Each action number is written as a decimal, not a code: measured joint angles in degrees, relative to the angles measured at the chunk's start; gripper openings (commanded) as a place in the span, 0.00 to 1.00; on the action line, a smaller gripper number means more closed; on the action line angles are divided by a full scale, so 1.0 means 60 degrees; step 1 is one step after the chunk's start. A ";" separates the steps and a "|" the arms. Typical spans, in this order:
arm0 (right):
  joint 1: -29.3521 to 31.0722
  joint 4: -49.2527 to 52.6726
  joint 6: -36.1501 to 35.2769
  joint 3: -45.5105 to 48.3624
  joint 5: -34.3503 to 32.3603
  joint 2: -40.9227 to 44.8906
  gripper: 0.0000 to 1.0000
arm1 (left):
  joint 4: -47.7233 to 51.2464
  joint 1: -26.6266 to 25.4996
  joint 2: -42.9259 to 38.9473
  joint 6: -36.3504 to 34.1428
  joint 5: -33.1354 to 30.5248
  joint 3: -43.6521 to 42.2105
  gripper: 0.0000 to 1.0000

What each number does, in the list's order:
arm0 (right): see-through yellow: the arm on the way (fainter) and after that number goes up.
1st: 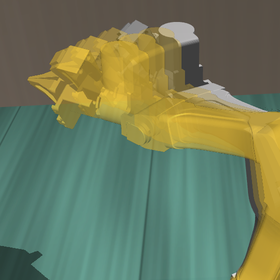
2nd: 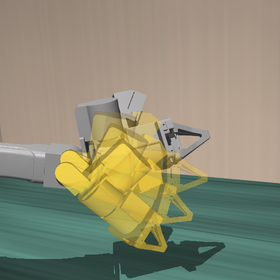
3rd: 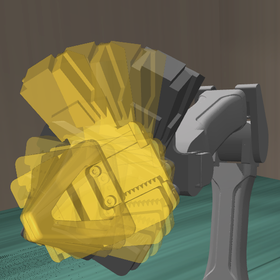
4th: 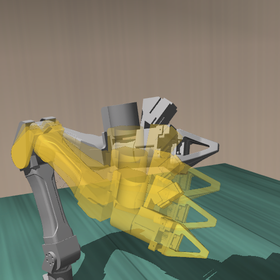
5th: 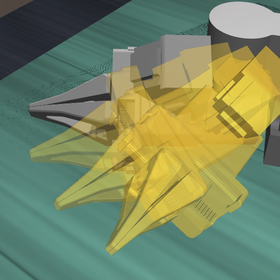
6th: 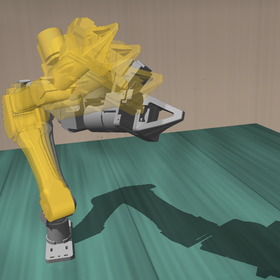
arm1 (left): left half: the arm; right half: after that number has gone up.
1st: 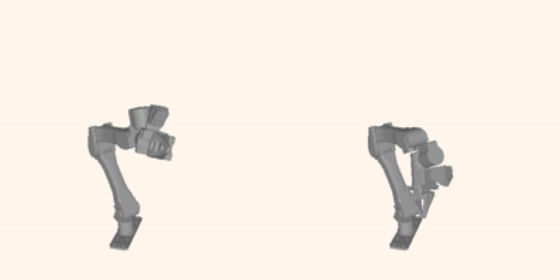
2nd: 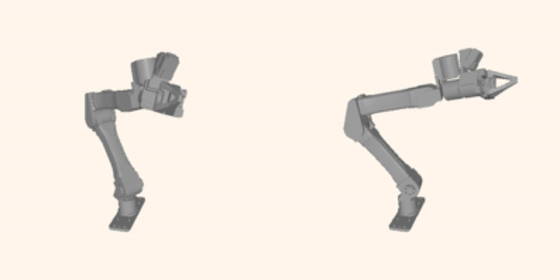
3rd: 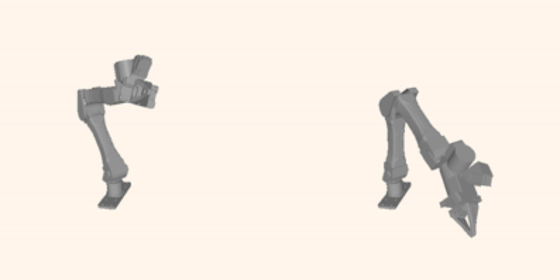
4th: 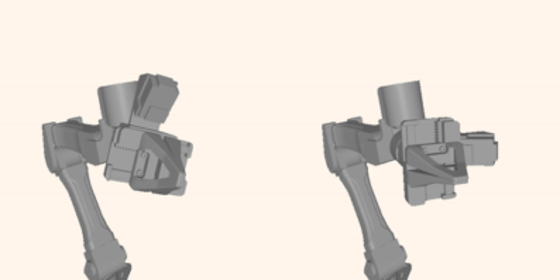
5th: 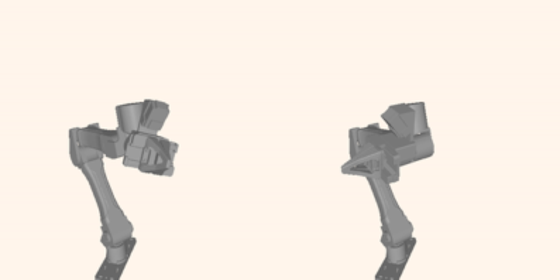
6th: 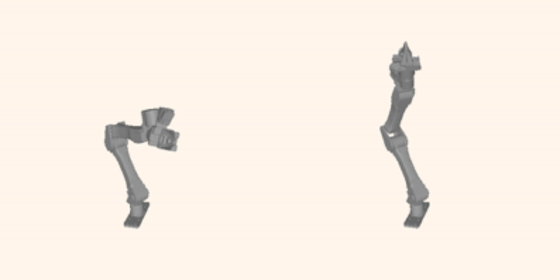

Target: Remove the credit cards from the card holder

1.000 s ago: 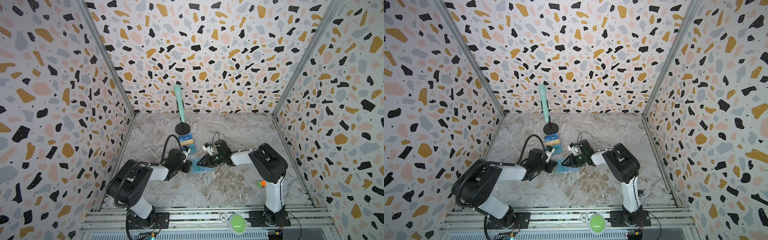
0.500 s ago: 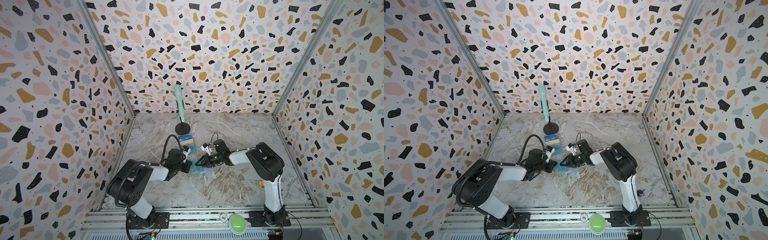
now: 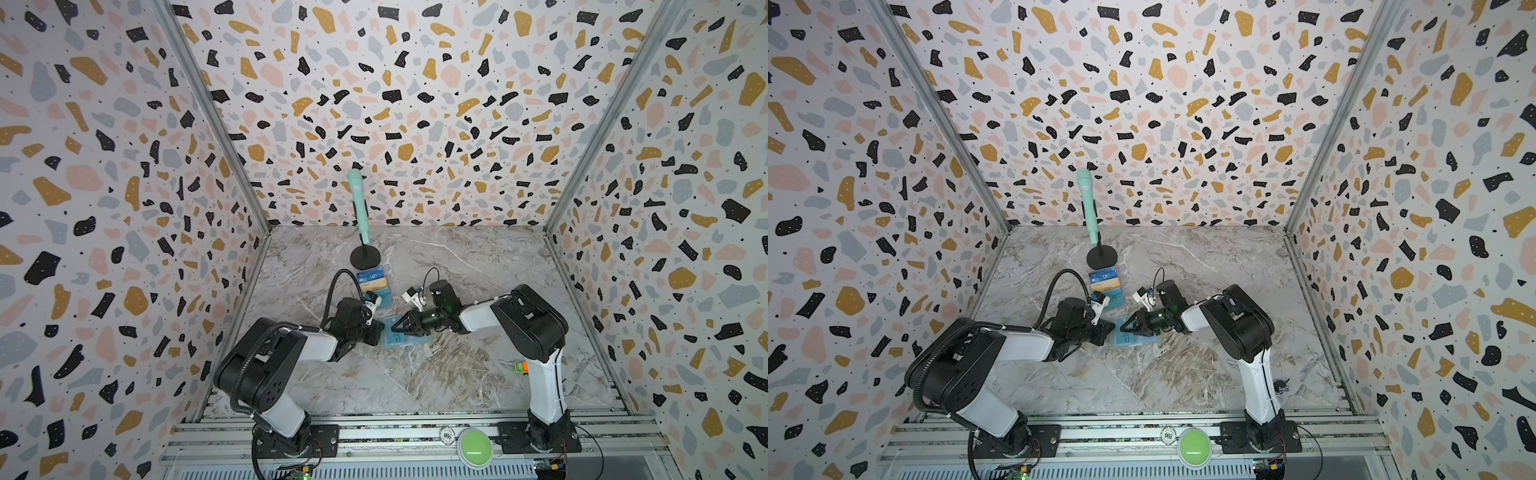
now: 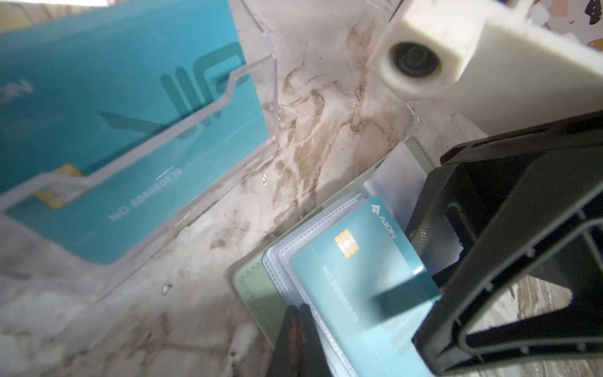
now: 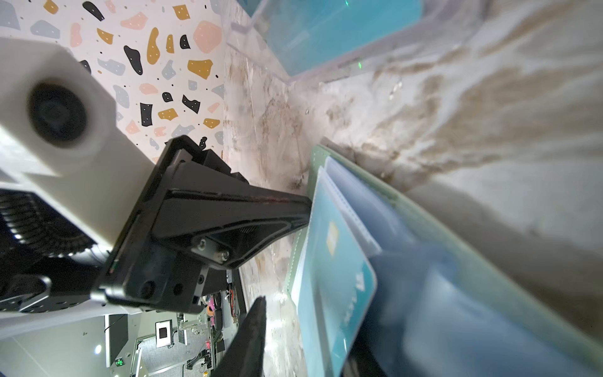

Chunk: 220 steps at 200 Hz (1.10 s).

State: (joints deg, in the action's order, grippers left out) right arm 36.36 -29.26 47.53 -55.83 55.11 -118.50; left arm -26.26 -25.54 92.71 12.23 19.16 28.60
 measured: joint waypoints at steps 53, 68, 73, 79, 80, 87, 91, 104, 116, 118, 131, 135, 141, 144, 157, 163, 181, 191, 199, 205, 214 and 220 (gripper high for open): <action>-0.0175 -0.0408 0.0058 0.0273 0.0189 0.0011 0.33 | 0.0007 0.0000 0.0033 -0.0004 -0.0004 0.0033 0.00; -0.0226 -0.0546 0.0124 0.0372 0.0262 0.0029 0.33 | 0.0025 0.0000 0.0036 -0.0007 -0.0015 0.0044 0.00; -0.0248 -0.0605 0.0157 0.0408 0.0291 0.0040 0.33 | 0.0033 0.0000 0.0036 -0.0007 -0.0022 0.0047 0.00; -0.0273 -0.0663 0.0189 0.0452 0.0335 0.0051 0.32 | 0.0040 0.0000 0.0036 -0.0007 -0.0026 0.0051 0.00; -0.0277 -0.0670 0.0197 0.0459 0.0339 0.0055 0.32 | 0.0040 0.0000 0.0036 -0.0007 -0.0026 0.0051 0.00; -0.0310 -0.0732 0.0229 0.0514 0.0372 0.0080 0.32 | 0.0051 0.0000 0.0036 -0.0007 -0.0029 0.0062 0.00; -0.0324 -0.0769 0.0259 0.0550 0.0382 0.0102 0.32 | 0.0069 0.0000 0.0036 -0.0007 -0.0029 0.0069 0.00; -0.0372 -0.0874 0.0317 0.0637 0.0412 0.0175 0.32 | 0.0091 0.0000 0.0047 -0.0015 -0.0029 0.0087 0.00; -0.0401 -0.0947 0.0364 0.0688 0.0430 0.0226 0.32 | 0.0106 0.0000 0.0055 -0.0022 -0.0033 0.0098 0.00; -0.0401 -0.0965 0.0375 0.0696 0.0433 0.0233 0.32 | 0.0109 0.0000 0.0055 -0.0025 -0.0029 0.0098 0.00; -0.0426 -0.1009 0.0415 0.0750 0.0437 0.0313 0.31 | 0.0124 0.0000 0.0055 -0.0036 -0.0033 0.0109 0.00; -0.0433 -0.1024 0.0419 0.0769 0.0441 0.0335 0.30 | 0.0138 0.0000 0.0055 -0.0036 -0.0033 0.0117 0.00; -0.0448 -0.1056 0.0423 0.0790 0.0452 0.0361 0.30 | 0.0149 0.0000 0.0055 -0.0040 -0.0033 0.0120 0.00; -0.0459 -0.1064 0.0426 0.0798 0.0459 0.0375 0.30 | 0.0153 0.0000 0.0055 -0.0040 -0.0033 0.0124 0.00; -0.0503 -0.1064 0.0430 0.0831 0.0463 0.0433 0.29 | 0.0175 0.0000 0.0055 -0.0044 -0.0033 0.0135 0.00; -0.0521 -0.1064 0.0433 0.0856 0.0463 0.0463 0.29 | 0.0178 0.0000 0.0055 -0.0044 -0.0033 0.0135 0.00; -0.0590 -0.1053 0.0426 0.0903 0.0459 0.0546 0.28 | 0.0182 0.0000 0.0055 -0.0047 -0.0033 0.0135 0.00; -0.0634 -0.1024 0.0415 0.0911 0.0455 0.0579 0.27 | 0.0182 0.0000 0.0055 -0.0069 -0.0033 0.0135 0.00; -0.0663 -0.0962 0.0382 0.0911 0.0448 0.0616 0.27 | 0.0182 0.0000 0.0055 -0.0076 -0.0033 0.0135 0.00; -0.0688 -0.0900 0.0364 0.0914 0.0426 0.0645 0.26 | 0.0182 0.0000 0.0055 -0.0084 -0.0033 0.0138 0.00; -0.0710 -0.0827 0.0317 0.0914 0.0401 0.0681 0.25 | 0.0189 0.0000 0.0055 -0.0098 -0.0033 0.0138 0.00; -0.0718 -0.0787 0.0273 0.0914 0.0379 0.0699 0.24 | 0.0197 0.0000 0.0055 -0.0106 -0.0033 0.0146 0.00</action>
State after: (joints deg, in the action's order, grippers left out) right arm 32.05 -33.98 49.17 -50.35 57.39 -114.30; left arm -25.08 -25.54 93.03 11.60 18.96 29.47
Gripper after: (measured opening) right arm 0.254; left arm 0.048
